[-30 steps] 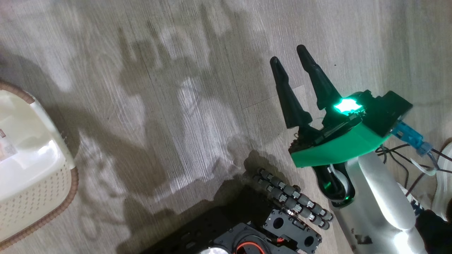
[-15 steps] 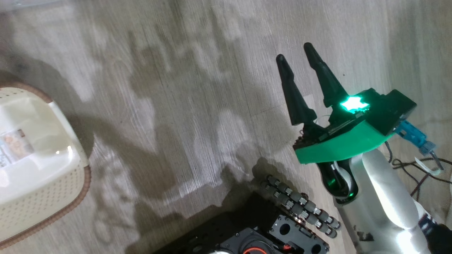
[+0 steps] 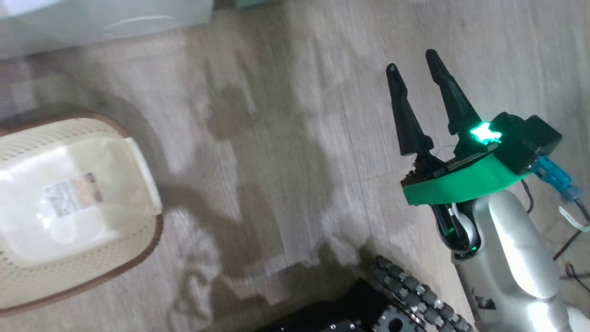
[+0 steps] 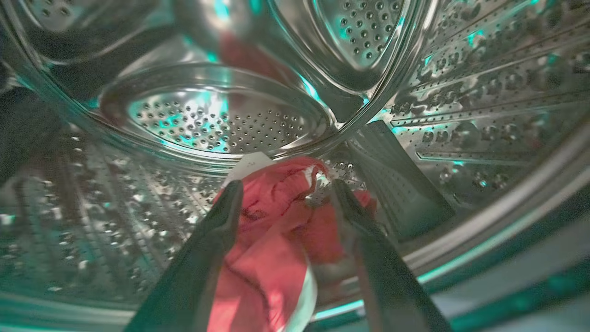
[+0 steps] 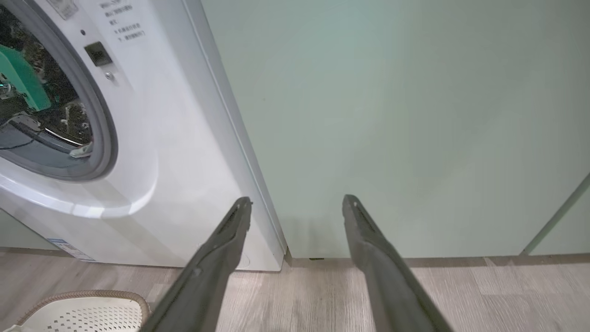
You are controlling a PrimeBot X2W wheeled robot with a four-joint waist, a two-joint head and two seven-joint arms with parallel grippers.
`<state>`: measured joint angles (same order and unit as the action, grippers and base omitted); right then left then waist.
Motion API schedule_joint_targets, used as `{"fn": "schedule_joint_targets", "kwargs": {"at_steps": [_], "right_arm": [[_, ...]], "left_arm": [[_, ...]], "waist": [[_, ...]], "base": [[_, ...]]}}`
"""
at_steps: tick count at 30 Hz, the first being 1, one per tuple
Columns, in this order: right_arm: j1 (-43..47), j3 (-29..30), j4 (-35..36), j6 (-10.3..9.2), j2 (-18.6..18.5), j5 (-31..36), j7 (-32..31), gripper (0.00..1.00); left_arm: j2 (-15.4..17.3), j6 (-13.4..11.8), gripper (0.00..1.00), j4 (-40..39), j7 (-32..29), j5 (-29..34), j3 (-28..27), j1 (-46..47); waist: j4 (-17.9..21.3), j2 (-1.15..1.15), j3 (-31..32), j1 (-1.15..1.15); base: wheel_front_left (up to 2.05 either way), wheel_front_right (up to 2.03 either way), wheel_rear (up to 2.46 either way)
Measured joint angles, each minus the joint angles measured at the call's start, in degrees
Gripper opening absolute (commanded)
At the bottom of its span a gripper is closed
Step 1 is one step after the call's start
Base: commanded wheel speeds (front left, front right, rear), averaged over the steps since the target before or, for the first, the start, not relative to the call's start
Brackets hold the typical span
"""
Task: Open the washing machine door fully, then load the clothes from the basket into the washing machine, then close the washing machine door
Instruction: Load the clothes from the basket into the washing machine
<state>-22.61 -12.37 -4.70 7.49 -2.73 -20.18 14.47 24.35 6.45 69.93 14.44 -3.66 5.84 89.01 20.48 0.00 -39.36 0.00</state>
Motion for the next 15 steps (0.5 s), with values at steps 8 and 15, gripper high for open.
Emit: {"fn": "schedule_joint_targets", "kwargs": {"at_steps": [8,15], "right_arm": [[2.79,2.74,-0.05,0.00,0.00,3.26,0.00,1.00],[5.21,4.89,0.16,0.00,-0.01,5.25,0.00,1.00]], "left_arm": [[-2.91,0.96,1.00,-8.20,0.01,-5.94,-0.79,-12.91],[-5.02,0.98,1.00,-21.58,0.01,-8.86,-0.38,-27.26]], "waist": [[-3.94,0.00,5.42,0.00],[-7.03,0.00,9.72,0.00]], "base": [[0.00,0.00,0.00],[0.00,0.00,0.00]]}}
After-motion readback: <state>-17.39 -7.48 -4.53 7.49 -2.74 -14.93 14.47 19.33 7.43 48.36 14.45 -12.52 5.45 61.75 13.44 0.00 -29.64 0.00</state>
